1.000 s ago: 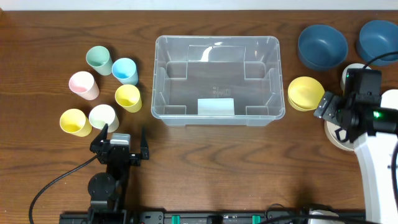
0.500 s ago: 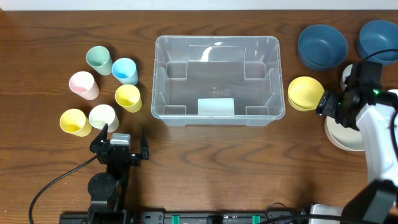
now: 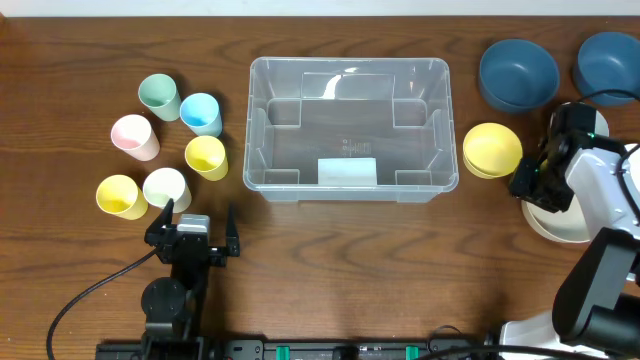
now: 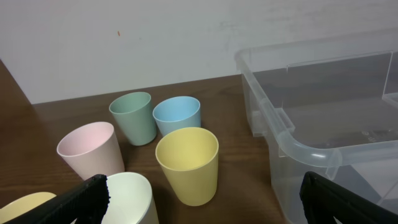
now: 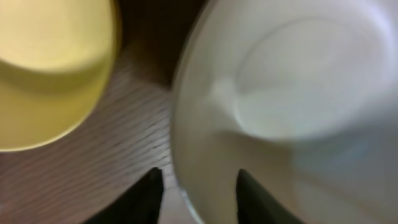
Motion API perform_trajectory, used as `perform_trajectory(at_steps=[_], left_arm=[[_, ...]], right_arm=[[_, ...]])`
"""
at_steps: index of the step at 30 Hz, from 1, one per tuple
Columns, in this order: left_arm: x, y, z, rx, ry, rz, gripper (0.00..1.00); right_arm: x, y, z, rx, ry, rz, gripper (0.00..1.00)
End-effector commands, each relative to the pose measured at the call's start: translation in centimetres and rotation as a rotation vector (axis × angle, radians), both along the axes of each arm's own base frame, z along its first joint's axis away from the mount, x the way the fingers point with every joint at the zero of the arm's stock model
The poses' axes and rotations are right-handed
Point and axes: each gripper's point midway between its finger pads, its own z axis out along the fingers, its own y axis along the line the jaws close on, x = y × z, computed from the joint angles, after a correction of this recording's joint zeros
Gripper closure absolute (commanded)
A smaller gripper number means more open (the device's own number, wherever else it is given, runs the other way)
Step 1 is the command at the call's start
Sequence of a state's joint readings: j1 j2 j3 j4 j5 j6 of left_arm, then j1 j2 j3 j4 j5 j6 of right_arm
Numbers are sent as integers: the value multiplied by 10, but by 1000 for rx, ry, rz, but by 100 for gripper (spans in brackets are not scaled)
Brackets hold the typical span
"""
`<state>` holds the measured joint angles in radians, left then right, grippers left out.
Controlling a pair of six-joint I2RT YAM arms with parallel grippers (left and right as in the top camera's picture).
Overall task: Pack container
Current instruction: 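Move the right gripper to the cream bowl and grasp its rim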
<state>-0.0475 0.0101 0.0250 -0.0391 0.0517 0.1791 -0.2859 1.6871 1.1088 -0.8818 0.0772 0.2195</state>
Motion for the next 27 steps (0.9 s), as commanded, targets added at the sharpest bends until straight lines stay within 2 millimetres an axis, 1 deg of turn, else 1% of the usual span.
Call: perform_trajectory(at_steps=[1,3,7,11,19,22,25,27], left_arm=[[0,3,-16,-8,46,19,2],[0,3,-16,-8,45,19,2],[0,3,-16,-8,46,19,2],[0,3,-16,-8,46,19,2],[0,3,-16,-8,46,19,2],[0,3,-16,-8,45,19,2],[0,3,-16,-8,46,19,2],[0,3,-16,-8,45,19,2]], right_arm=[[-3,-6,-2,1,1,-22,70],[-4,-8,-3,1,3,-28,75],[-8,-8,-5,4,12,-30,84],[-8,-8,-5,4,12,-30,98],[-9,-6,-5,10,18,-30,99],[-7,-5,-1,19,8,-28,99],[0,-1,13,45,-25,-24,99],[8,3,33,66,-70,-11,99]])
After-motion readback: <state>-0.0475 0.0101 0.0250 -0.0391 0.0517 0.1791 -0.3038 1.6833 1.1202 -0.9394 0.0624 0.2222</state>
